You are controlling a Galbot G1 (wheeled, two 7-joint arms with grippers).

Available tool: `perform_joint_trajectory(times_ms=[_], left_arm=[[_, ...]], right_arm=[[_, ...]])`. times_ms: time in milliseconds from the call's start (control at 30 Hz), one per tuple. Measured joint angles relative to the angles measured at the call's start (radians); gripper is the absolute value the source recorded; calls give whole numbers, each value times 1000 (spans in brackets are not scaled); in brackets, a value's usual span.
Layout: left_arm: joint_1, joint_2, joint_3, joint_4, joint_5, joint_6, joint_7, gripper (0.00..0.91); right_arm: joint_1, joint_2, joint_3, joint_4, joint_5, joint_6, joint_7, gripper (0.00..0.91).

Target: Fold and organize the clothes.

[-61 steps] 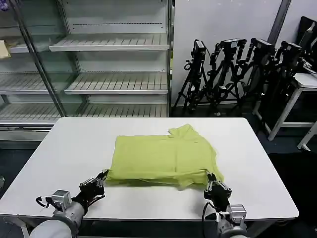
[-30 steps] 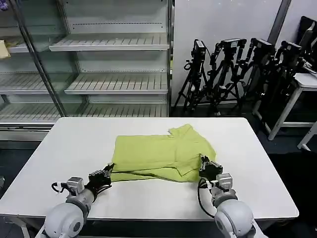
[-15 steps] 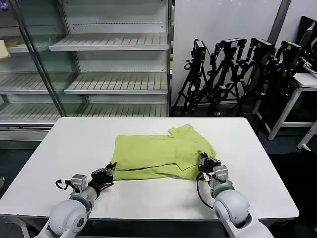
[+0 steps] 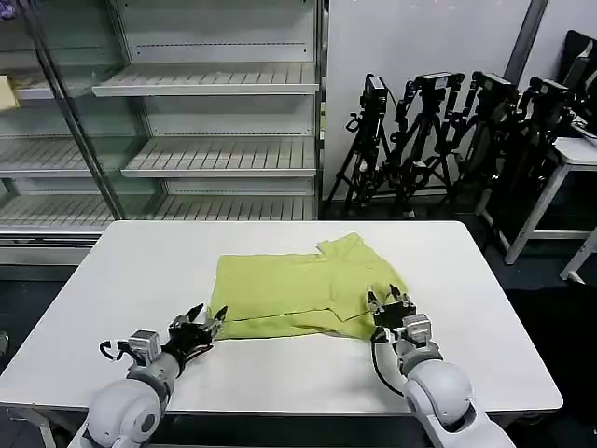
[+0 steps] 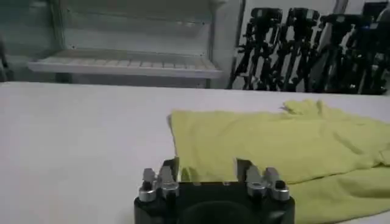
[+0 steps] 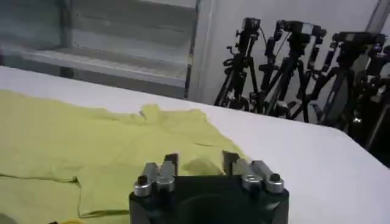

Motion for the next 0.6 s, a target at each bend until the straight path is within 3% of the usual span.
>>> perform_joint_trajectory(times_ms=[600], left_arm=[[108, -4, -21, -60, -1, -18, -4, 907]], right_arm=[[-111, -48, 55, 54, 39, -7, 25, 907]])
